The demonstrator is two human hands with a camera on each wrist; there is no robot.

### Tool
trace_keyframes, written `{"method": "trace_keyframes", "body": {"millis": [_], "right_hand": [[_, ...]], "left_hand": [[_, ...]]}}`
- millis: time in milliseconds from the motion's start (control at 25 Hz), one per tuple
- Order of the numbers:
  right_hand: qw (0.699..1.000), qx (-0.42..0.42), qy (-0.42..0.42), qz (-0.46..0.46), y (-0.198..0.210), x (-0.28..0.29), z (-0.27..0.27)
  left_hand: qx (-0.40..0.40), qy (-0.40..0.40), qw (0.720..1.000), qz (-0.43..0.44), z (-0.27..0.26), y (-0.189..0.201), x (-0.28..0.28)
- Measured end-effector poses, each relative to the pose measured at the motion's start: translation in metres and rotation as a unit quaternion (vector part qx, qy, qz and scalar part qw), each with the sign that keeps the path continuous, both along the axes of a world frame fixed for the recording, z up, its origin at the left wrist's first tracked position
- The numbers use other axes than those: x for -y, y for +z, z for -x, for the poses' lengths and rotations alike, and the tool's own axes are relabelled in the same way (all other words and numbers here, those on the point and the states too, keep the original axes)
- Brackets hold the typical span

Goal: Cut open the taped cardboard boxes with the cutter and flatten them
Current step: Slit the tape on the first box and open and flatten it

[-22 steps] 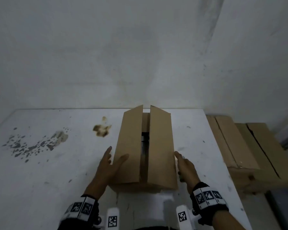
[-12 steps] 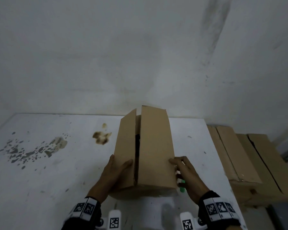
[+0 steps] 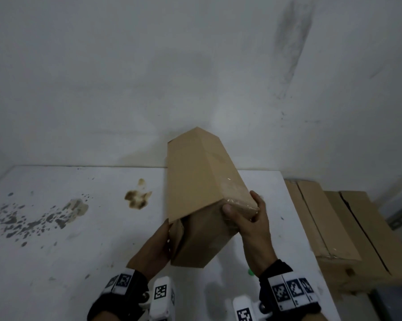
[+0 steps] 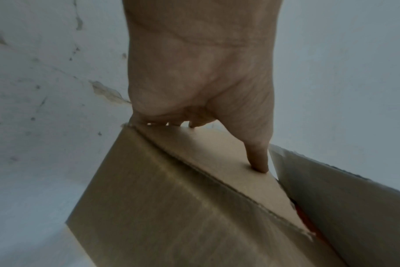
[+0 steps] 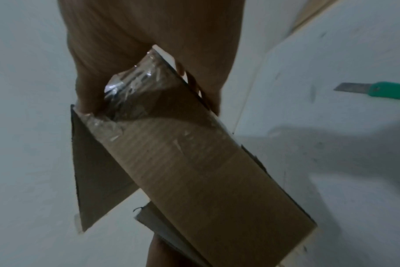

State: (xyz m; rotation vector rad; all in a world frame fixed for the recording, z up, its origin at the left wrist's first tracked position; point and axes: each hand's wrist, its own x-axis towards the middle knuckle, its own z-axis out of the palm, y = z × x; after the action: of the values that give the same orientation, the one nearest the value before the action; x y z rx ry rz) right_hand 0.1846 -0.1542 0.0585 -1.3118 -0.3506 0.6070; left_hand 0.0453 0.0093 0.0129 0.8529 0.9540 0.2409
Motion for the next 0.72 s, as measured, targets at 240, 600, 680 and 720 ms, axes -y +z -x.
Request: {"method": "trace_keyframes", "body": {"millis": [240,600,680,720], "right_hand": [[0.997,0.028,0.033,0.064,-0.029,0.007,0.007],[0.977,0.126,0.138,0.104,-0.047,0.012,0.032],[0.986,0.037,0.118,0.113,-0.049,0.013,0.025],[0.987,-0.006,0.095,0.132,-0.053,0.013,0.020]], "left_hand": [[-0.015,0.069,0.989,-0.129,0.026,-0.001,-0.031],[-0.037,-0.017,0.988,-0.150,-0.006,0.026,-0.009],[-0.028,-0.026,0.991,-0.131,-0.016,0.025,-0.005],[-0.038,-0.032,0.989,-0.137,-0.019,0.026,-0.004]]}}
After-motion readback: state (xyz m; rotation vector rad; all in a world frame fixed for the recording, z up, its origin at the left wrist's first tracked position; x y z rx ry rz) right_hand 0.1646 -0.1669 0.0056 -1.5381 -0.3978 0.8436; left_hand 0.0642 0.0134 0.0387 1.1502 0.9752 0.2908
